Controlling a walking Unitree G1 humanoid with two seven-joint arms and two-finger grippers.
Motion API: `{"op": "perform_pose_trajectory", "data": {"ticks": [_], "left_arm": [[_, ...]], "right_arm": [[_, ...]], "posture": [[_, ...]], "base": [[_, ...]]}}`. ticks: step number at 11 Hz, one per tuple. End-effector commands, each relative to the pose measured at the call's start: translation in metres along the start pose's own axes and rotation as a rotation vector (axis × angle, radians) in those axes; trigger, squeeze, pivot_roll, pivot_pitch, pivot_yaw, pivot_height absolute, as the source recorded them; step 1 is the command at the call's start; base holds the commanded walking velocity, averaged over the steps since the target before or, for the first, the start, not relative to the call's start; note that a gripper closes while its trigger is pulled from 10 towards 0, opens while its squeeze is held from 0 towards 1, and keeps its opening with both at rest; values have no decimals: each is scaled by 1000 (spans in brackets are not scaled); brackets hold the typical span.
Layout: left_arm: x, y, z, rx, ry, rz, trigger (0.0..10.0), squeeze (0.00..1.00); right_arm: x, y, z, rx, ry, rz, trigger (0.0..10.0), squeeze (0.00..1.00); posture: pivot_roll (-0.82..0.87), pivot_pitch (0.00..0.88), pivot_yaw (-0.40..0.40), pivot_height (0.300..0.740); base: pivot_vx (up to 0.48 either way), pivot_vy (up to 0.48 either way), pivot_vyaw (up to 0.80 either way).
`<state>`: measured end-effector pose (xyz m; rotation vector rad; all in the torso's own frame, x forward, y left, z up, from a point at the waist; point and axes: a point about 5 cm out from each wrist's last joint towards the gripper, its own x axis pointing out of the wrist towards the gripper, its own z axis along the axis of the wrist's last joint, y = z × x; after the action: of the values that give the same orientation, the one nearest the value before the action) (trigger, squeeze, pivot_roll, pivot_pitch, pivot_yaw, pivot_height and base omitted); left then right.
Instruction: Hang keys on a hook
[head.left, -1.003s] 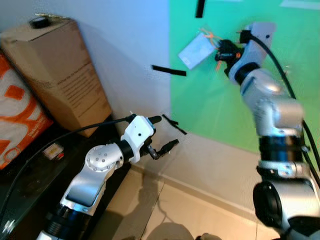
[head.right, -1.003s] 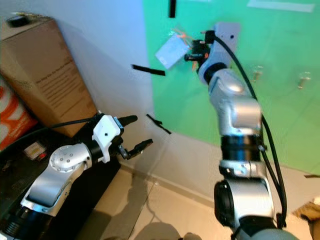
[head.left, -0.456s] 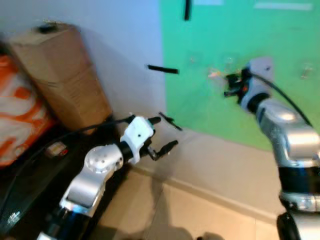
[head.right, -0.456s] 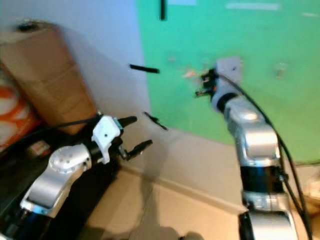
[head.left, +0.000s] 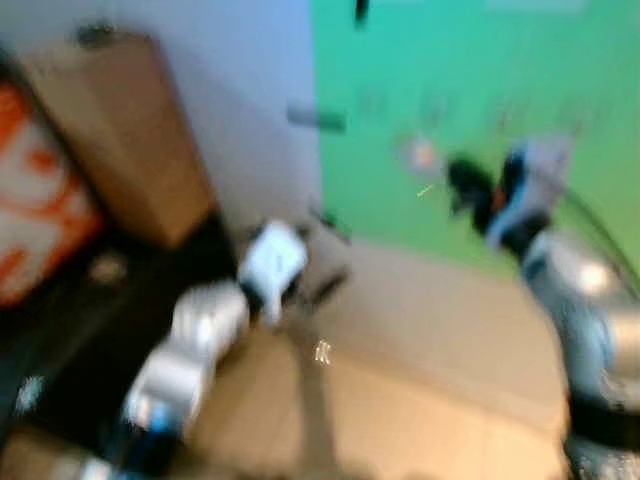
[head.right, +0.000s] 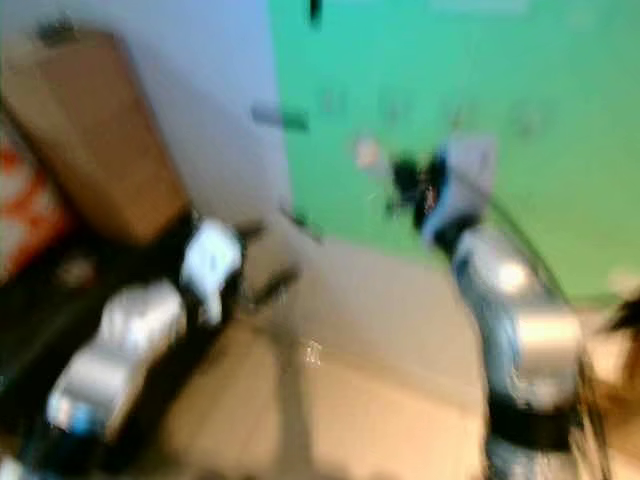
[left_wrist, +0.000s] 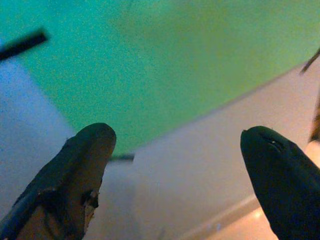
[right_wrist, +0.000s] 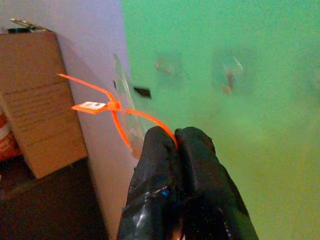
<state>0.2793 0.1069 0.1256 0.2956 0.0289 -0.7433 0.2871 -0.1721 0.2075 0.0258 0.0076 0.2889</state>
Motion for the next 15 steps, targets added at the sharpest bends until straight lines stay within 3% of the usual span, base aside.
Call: {"op": "perform_pose_trajectory", "data": {"ticks": [1, 2, 4, 5, 6, 7, 10, 15], "left_arm": [[-2, 11, 4, 25, -3, 63, 10000, 0], [-6, 17, 2, -11, 4, 136, 10000, 0], [-17, 25, -8, -45, 33, 267, 10000, 0], [-20, 26, -11, -53, 41, 292, 10000, 0], [-22, 25, -12, -57, 36, 293, 10000, 0], [-22, 24, -11, -56, 35, 290, 10000, 0], [-19, 22, -9, -30, 36, 238, 10000, 0], [-14, 21, -10, -24, 46, 195, 10000, 0]], "right_arm": [[-3, 0, -2, -8, -4, -47, 10000, 0], [-18, 5, -26, -31, 43, -162, 10000, 0], [-45, 6, -70, -109, 170, -280, 10000, 0], [-51, 3, -76, -76, 183, -324, 10000, 0], [-53, 2, -75, -8, 153, -342, 10000, 0], [-51, 5, -72, 1, 138, -333, 10000, 0], [-39, 16, -63, 7, 84, -269, 10000, 0], [-33, 18, -53, 6, 54, -232, 10000, 0]], "posture": [[-123, 0, 90, 740], [-120, 0, 85, 740], [-120, 0, 84, 740], [-119, 0, 83, 740], [-119, 0, 87, 740], [-121, 0, 92, 740], [-120, 0, 105, 740], [-124, 0, 119, 740]], "base": [[0, 0, 0], [0, 0, 0], [0, 0, 0], [0, 0, 0], [0, 0, 0], [0, 0, 800], [259, 0, 675], [275, 0, 0]]}}
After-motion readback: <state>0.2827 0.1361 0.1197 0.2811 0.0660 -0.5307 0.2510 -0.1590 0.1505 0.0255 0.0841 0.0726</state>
